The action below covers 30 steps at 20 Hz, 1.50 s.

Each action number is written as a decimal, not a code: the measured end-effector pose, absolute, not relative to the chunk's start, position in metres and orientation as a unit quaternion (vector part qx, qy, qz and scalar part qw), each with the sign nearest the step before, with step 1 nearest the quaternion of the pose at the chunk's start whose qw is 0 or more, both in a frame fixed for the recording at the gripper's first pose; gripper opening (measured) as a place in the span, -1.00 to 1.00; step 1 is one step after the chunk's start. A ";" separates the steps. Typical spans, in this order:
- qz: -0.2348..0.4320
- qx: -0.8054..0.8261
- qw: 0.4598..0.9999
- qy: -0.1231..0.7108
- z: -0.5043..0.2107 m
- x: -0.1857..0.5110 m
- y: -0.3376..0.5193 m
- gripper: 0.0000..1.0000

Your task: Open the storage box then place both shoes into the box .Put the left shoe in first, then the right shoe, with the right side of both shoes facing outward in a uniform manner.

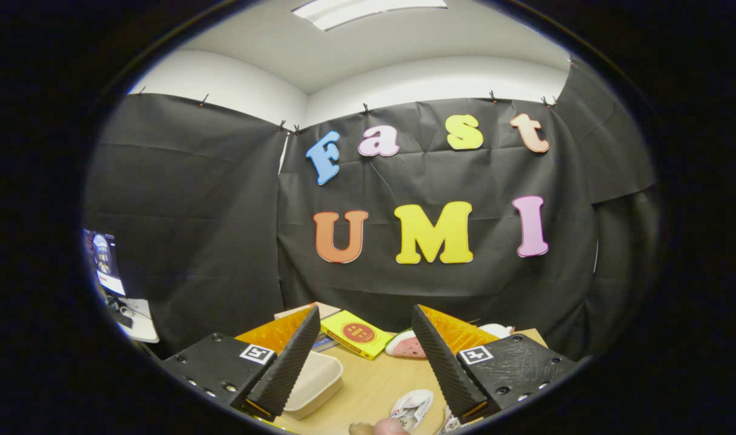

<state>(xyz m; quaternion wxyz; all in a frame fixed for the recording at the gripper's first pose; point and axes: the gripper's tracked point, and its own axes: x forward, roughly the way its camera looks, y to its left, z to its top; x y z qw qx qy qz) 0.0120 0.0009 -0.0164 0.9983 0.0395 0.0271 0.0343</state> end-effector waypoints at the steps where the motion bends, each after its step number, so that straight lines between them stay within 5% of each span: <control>1: 0.038 0.040 0.998 0.025 -0.016 0.012 0.002 0.89; 22: 0.078 0.062 0.994 0.051 -0.042 0.025 0.036 0.87; 30: 0.083 0.081 0.984 0.136 -0.118 0.041 0.059 0.91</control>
